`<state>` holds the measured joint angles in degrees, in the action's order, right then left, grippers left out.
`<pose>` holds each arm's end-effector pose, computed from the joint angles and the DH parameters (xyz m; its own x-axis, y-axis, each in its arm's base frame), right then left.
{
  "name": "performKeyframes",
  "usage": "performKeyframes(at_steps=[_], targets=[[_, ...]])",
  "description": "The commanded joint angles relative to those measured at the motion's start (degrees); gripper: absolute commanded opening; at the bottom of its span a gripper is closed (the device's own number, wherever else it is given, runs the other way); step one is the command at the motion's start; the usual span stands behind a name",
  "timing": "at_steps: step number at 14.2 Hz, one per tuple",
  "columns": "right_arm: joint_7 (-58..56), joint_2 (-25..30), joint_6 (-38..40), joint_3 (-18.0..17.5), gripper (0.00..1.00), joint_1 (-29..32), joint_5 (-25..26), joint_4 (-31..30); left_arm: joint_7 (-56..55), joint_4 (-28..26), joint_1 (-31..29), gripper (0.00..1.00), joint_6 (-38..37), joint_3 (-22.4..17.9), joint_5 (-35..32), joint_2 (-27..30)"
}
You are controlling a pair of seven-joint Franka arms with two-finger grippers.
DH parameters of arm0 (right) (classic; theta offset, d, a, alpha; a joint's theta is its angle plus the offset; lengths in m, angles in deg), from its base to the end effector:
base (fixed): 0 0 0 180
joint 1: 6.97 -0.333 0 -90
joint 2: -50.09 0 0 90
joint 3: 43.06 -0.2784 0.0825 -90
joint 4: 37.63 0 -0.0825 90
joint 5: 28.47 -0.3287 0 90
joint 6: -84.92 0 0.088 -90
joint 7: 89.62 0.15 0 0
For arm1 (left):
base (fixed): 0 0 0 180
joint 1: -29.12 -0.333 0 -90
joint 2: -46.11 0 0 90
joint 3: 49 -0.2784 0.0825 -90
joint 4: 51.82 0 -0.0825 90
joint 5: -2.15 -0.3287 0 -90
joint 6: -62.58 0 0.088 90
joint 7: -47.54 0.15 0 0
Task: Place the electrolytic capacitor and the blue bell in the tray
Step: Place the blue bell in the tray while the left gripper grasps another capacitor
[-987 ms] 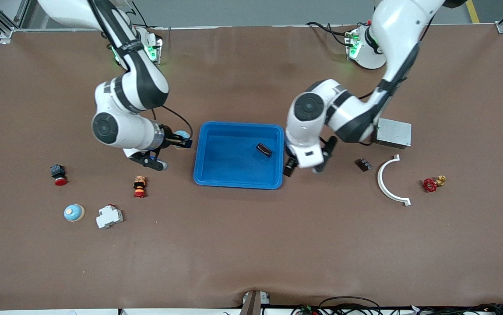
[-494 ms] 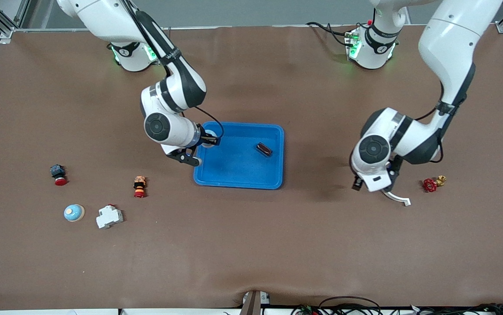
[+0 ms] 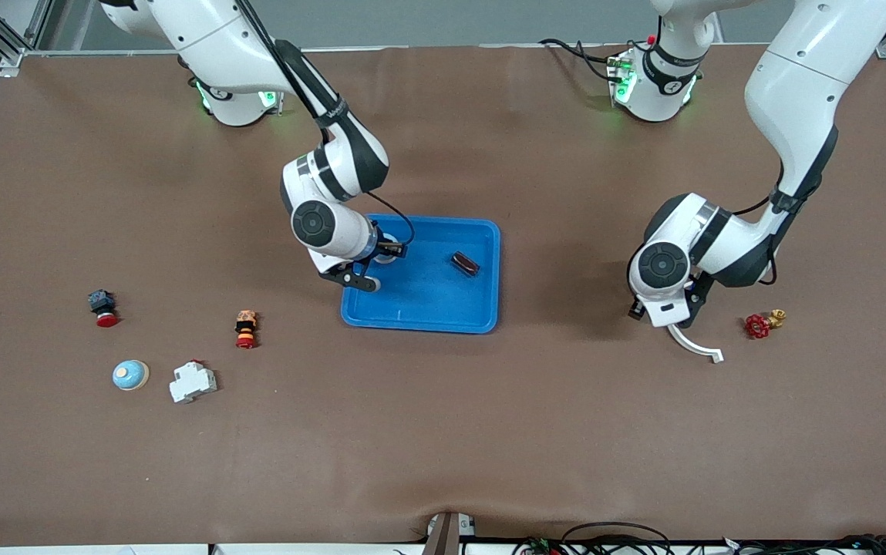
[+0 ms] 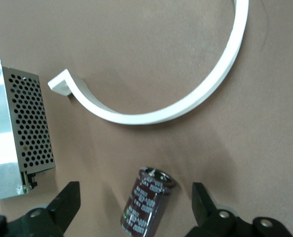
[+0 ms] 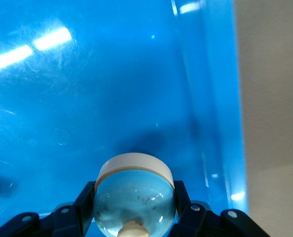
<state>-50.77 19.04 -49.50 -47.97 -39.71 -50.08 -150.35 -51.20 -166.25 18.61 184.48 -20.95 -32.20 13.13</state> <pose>0.4170 0.3446 0.1540 0.9041 -0.2842 -0.3191 -0.3232 -0.9433 -0.0755 0.4902 -0.1209 0.1456 0.5332 0.8310 0.1584 0.8234 -0.4668 -0.3227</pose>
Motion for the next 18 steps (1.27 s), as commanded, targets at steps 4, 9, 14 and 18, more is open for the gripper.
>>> performKeyframes(at_steps=[4,9,14,18], targets=[[1.7,-2.4,-0.3,0.6,0.63,-2.2,-0.7,2.3,0.3,-1.8,-0.2,0.27,4.0,0.3,-3.9,-0.9],[1.3,1.5,4.8,1.0,1.00,-1.7,-0.4,2.4,-0.8,0.2,0.1,0.00,3.9,1.0,-3.1,1.3],[-4.1,8.8,32.3,5.6,1.00,4.1,10.5,13.9,-0.9,7.9,1.5,0.00,3.7,3.1,0.7,0.8],[-22.1,8.5,44.1,5.7,1.00,13.5,14.4,27.0,-6.4,14.5,8.6,0.00,3.8,3.1,4.6,-2.0]])
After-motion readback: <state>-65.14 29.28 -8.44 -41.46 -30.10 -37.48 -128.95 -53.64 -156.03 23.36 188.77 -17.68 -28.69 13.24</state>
